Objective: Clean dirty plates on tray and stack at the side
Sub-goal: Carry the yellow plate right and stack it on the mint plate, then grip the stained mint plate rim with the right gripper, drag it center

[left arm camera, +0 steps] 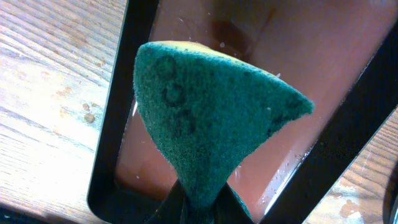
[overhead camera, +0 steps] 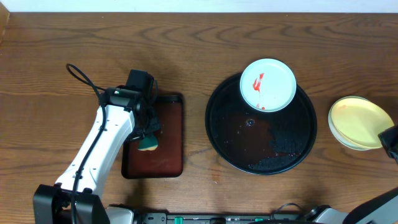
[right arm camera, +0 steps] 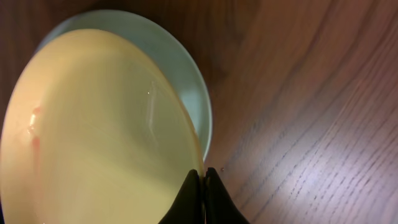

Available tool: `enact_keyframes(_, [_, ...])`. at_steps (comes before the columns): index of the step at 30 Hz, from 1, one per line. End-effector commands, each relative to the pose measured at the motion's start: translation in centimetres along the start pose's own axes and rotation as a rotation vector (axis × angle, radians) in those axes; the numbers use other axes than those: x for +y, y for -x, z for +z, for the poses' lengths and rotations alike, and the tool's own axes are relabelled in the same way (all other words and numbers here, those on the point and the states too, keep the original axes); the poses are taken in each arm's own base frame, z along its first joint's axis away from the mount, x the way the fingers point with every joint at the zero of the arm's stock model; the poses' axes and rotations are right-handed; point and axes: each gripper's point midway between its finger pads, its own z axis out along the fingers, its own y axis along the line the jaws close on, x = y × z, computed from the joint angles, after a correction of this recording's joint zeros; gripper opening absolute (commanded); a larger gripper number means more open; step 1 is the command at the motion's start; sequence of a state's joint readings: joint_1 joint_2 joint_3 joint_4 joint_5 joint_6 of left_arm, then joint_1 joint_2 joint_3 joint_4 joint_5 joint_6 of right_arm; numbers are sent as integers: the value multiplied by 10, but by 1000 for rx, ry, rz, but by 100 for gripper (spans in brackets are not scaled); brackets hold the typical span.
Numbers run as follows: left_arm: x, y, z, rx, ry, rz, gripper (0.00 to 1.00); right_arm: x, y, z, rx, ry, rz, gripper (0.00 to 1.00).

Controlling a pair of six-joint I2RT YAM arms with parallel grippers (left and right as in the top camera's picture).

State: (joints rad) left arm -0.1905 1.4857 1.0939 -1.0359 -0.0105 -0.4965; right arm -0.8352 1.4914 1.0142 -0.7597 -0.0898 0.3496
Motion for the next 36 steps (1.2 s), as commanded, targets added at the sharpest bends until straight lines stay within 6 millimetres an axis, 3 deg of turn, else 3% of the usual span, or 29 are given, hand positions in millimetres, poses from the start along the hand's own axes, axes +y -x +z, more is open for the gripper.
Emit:
enact_keyframes(1, [1,0,1,8,1,7,8,13,1,4,24,71,-10,17])
enact_keyframes(2, [1,0,1,8,1,7,8,24,0,3,31,131,-45,30])
enact_keyframes(3, [1,0,1,8,0,7,6,39,-2,-2,37,210,-87,36])
enact_keyframes(8, [0,0,1,7,0,11,8,128,-36,-50,55,596,-337,39])
enact_keyframes(11, [0,0,1,7,-1,14,8,164,-71,-70,47,659,-554,44])
enact_keyframes(14, [0,0,1,7,-1,14,7,191,-113,-73,55,636,-756,50])
enact_keyframes(18, [1,0,1,8,0,15,8,209,-150,-53,14,469,-987,52])
enact_keyframes(21, [1,0,1,8,0,14,8,216,-154,-31,-62,316,-1074,54])
enact_keyframes(32, [1,0,1,7,0,14,8,236,-162,61,-18,241,-962,52])
enact_keyframes(34, [1,0,1,7,0,14,8,242,-167,70,2,269,-921,47])
enact_keyframes(35, [1,0,1,7,0,15,8,244,-170,73,15,285,-913,38])
enact_keyframes(36, [1,0,1,7,0,14,8,245,-173,74,28,296,-898,21])
